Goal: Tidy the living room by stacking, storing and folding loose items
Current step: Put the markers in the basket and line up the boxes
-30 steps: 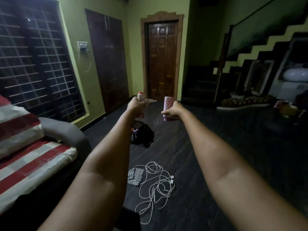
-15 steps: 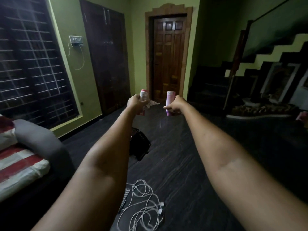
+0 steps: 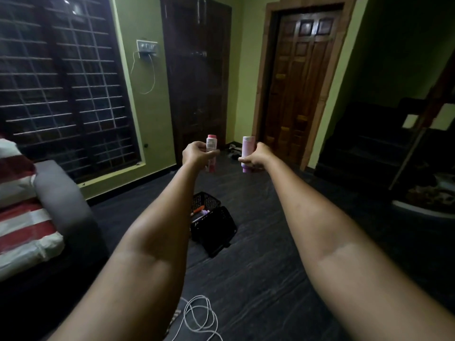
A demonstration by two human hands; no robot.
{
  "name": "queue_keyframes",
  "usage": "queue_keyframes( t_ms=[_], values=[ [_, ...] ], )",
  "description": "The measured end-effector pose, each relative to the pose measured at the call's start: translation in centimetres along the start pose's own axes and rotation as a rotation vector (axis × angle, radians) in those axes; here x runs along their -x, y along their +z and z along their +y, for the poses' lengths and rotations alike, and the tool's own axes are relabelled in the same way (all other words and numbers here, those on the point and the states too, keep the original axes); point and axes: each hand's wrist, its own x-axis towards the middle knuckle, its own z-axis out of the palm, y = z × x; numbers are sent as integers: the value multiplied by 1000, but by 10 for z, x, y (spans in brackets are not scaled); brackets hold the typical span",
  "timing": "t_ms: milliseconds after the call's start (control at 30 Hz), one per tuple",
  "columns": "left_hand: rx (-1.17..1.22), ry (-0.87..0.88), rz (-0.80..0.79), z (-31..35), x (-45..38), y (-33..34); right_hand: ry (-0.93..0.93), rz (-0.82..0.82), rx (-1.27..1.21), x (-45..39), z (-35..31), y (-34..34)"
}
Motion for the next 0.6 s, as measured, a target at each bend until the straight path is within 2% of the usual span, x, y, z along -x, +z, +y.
queue_keyframes(
  t_ms=[133,300,433,600],
  values=[
    [29,-25,45,13,-93,30,-58,-12,52,-108,-9,-18],
    [19,-19,100,32,-206,70,-111,-14,-18,-255,-21,-30],
    [-4,-70,97,10,-266,99,-115,-94,-114,-378,2,-9],
    [-38,-157,173,-35,-350,131,-166,-217,-36,-471,18,15]
  ],
)
